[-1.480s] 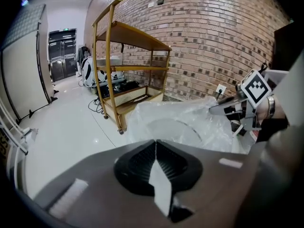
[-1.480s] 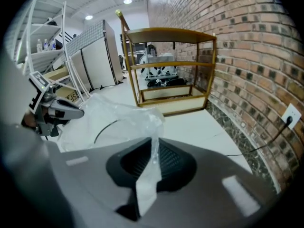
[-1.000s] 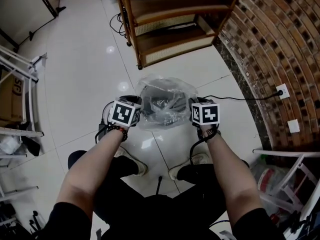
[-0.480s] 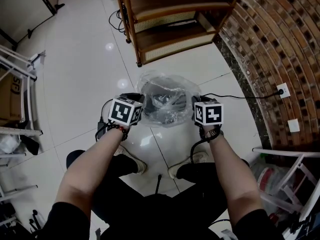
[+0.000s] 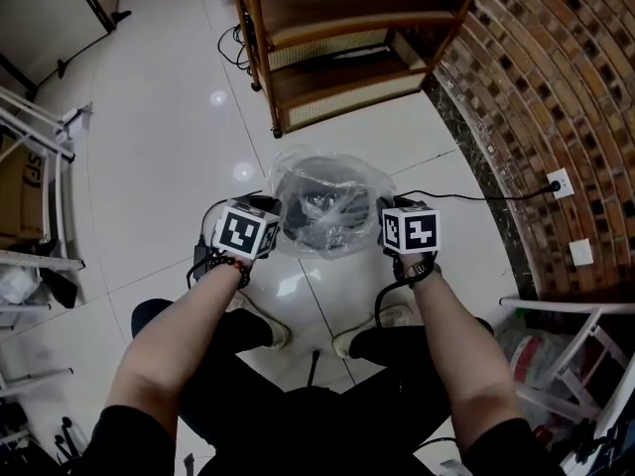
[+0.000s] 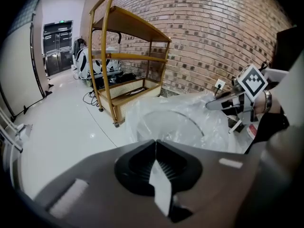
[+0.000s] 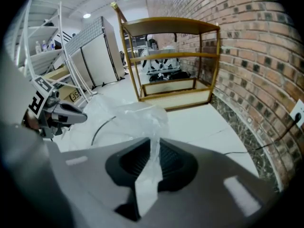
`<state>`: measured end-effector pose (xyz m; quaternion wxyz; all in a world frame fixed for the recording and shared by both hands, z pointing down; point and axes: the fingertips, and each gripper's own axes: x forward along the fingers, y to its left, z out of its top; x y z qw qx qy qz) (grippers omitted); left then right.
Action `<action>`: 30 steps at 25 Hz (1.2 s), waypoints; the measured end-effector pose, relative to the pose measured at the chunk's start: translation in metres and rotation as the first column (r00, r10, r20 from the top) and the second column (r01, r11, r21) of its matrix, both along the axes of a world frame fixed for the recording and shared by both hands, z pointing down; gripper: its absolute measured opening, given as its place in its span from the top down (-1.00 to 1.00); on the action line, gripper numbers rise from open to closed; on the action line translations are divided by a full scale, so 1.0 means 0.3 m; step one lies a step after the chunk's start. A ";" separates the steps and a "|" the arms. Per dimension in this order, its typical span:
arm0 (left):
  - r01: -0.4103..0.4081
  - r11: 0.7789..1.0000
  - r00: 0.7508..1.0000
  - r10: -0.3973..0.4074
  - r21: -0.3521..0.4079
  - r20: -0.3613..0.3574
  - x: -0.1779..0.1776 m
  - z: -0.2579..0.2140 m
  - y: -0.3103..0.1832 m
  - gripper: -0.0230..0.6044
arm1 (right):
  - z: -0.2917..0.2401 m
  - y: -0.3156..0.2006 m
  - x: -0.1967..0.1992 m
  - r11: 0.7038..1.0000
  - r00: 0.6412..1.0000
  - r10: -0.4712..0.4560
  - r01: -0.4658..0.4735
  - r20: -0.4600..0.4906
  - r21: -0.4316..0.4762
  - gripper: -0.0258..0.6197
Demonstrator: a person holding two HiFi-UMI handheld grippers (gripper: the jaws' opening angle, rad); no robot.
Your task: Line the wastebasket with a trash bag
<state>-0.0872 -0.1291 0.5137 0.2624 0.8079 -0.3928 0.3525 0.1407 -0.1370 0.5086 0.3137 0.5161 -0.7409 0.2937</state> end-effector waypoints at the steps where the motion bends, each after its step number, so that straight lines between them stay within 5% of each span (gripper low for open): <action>1: 0.007 1.000 1.000 -0.007 -0.004 0.013 -0.013 0.011 0.003 0.92 | 0.001 0.002 -0.005 1.000 1.000 -0.003 0.003 0.001 -0.001 0.80; 8: 0.007 1.000 1.000 -0.007 0.012 -0.031 0.008 -0.011 -0.019 0.92 | 0.010 0.001 -0.006 1.000 1.000 -0.005 0.005 0.000 -0.005 0.80; 30: 0.076 0.996 0.995 -0.073 -0.046 0.072 -0.064 0.103 -0.089 0.92 | 0.128 -0.033 0.006 0.996 0.999 0.048 -0.046 0.027 -0.074 0.80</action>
